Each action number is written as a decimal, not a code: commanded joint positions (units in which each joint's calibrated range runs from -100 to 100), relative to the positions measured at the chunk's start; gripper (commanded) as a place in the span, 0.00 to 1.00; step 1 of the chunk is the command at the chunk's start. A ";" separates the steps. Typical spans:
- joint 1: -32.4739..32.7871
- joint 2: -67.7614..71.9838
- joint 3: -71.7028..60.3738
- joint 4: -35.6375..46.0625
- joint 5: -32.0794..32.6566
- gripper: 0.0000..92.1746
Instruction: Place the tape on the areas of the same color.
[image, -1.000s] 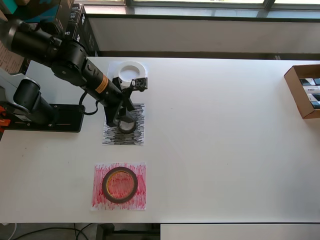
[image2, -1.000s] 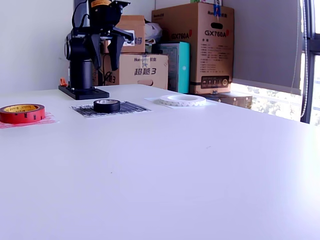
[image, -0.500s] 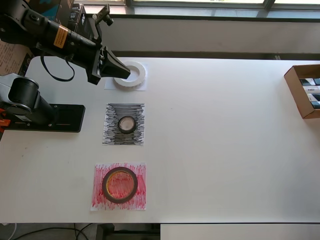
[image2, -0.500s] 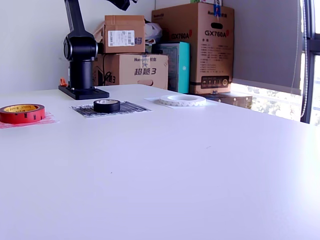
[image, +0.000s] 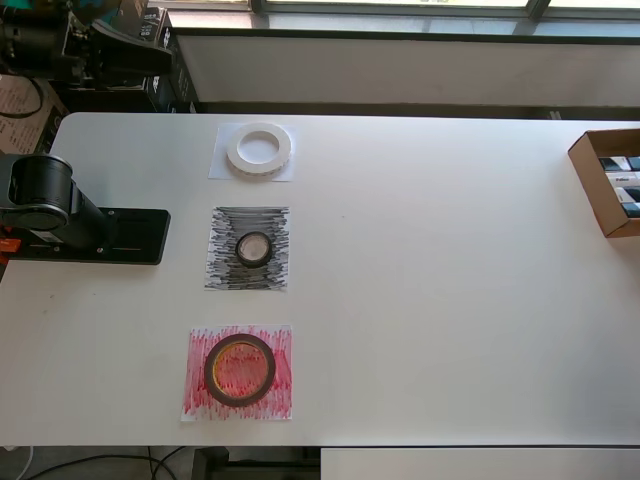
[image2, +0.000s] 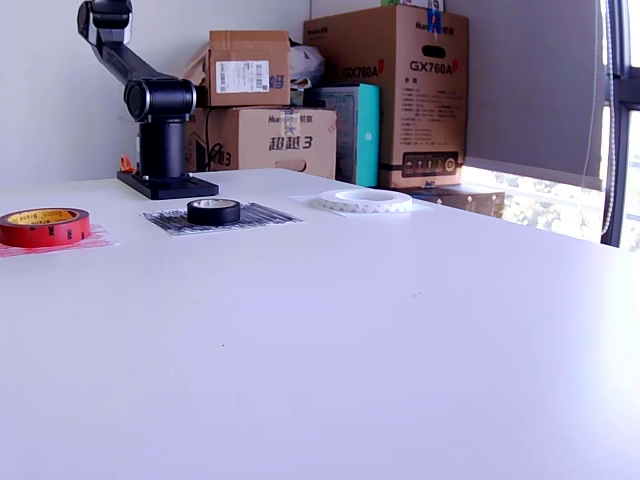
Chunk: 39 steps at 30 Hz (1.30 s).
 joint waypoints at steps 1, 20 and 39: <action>0.15 -21.33 9.48 0.05 -5.25 0.00; -0.56 -33.59 29.83 -24.55 -5.58 0.00; -0.40 -33.68 41.74 -34.90 -5.42 0.00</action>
